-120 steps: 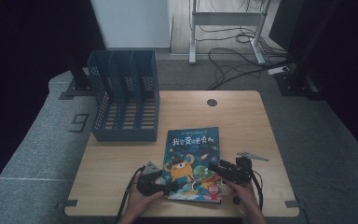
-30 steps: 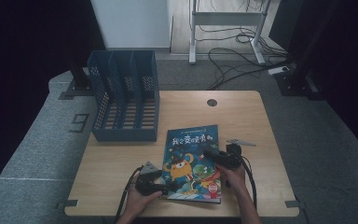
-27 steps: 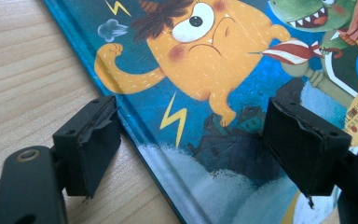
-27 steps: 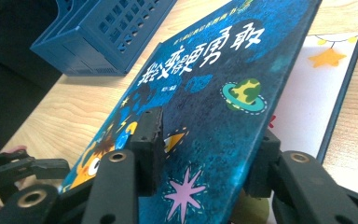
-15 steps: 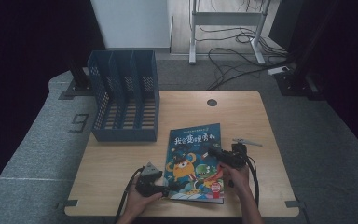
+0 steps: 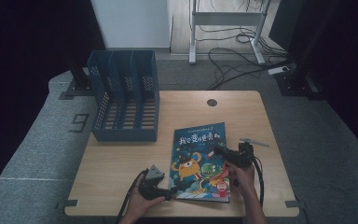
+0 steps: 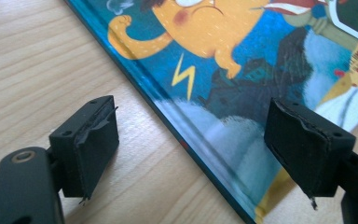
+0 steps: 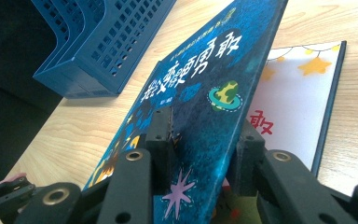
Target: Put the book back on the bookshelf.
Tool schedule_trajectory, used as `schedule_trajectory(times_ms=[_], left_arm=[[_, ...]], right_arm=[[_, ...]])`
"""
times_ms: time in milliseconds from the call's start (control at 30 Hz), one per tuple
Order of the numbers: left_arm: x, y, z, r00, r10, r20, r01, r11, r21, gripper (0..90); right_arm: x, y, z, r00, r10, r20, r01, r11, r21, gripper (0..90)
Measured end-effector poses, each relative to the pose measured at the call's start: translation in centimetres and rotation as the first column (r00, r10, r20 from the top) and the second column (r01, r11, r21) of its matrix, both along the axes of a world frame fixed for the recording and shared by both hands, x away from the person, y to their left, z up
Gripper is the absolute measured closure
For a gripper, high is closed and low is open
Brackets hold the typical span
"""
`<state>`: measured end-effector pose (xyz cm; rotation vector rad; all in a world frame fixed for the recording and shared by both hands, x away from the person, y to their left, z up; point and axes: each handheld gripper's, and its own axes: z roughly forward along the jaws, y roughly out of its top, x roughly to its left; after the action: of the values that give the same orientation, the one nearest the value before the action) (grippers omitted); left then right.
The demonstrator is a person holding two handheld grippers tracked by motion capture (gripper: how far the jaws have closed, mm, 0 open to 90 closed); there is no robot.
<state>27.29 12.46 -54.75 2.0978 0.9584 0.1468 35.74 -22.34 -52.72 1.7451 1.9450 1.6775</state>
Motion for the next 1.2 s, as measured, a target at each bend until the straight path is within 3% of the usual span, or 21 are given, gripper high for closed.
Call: schedule_trajectory(times_ms=[667,833,967,1200], left_arm=[[-1.0,-1.3,0.2,0.9992,-0.038,-0.008,0.038,0.999,0.023,14.6],[-1.2,-1.6,0.2,0.9976,-0.067,-0.018,0.068,0.9975,0.019,14.1],[-1.5,-1.9,0.1,0.9968,-0.08,0.005,0.08,0.9957,0.048,13.8],[-1.6,-2.0,0.1,0.9967,-0.08,0.009,0.08,0.9954,0.052,13.2]], right_arm=[[-0.1,-1.3,-0.1,0.9994,-0.033,0.001,0.033,0.999,0.016,66.7],[-0.1,-1.4,0.0,0.9994,-0.036,0.002,0.036,0.999,0.013,66.8],[-0.2,-1.5,0.1,0.9992,-0.041,0.004,0.041,0.999,0.012,66.8],[-0.3,-1.5,0.3,0.9989,-0.046,0.006,0.046,0.999,0.006,66.9]])
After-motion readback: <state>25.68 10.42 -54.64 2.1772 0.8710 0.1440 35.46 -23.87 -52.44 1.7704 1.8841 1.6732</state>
